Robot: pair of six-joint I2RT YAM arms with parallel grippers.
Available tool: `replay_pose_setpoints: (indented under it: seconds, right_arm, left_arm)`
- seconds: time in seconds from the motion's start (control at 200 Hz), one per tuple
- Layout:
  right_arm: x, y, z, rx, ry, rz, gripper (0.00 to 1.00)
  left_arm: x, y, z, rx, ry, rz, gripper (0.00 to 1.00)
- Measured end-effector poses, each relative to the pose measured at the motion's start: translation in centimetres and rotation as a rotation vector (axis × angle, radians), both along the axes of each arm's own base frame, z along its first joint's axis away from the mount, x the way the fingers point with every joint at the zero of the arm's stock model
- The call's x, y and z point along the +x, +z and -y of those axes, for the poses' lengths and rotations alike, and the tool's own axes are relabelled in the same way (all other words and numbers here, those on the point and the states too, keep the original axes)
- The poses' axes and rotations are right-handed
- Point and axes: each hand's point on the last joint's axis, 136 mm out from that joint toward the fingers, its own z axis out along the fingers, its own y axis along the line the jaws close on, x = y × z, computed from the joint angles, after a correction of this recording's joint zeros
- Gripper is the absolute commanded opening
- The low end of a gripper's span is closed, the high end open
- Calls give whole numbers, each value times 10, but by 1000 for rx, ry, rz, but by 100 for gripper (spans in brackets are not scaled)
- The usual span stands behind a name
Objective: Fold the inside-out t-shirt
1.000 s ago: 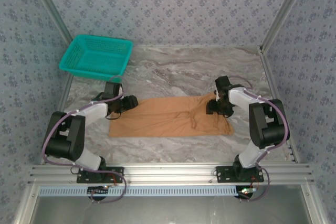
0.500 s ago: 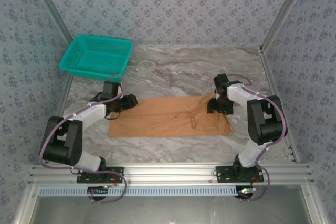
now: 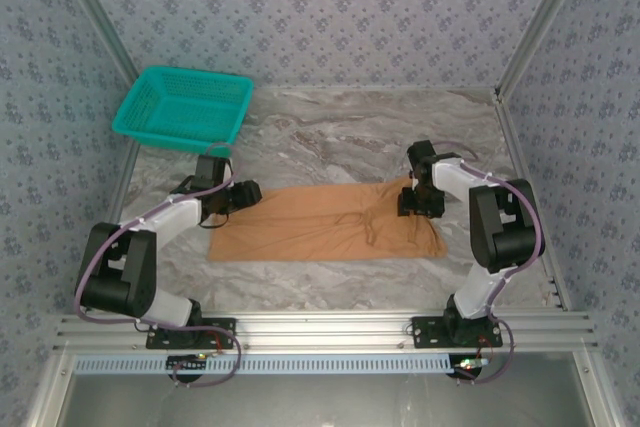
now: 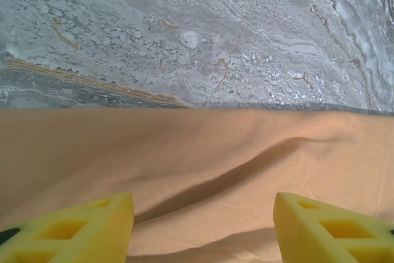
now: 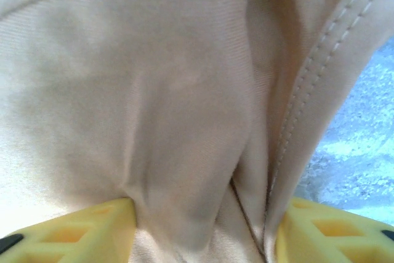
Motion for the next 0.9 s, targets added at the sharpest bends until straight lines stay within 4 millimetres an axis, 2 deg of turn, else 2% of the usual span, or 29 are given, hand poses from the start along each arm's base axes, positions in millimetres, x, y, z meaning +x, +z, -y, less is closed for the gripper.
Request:
replay_pose_setpoints:
  seconds: [0.245, 0.525, 0.695, 0.899]
  right_arm:
    - [2, 0, -1, 1, 7, -2, 34]
    - [4, 2, -3, -1, 17, 10, 0]
    - [3, 4, 5, -57, 14, 15, 0]
    - [-3, 13, 43, -206, -32, -1, 0]
  left_arm:
    - [-2, -1, 0, 2, 0, -8, 62]
    - [-1, 16, 0, -9, 0, 36, 62]
    - [-5, 19, 0, -10, -3, 38, 62]
    - [-22, 3, 7, 2, -50, -30, 59]
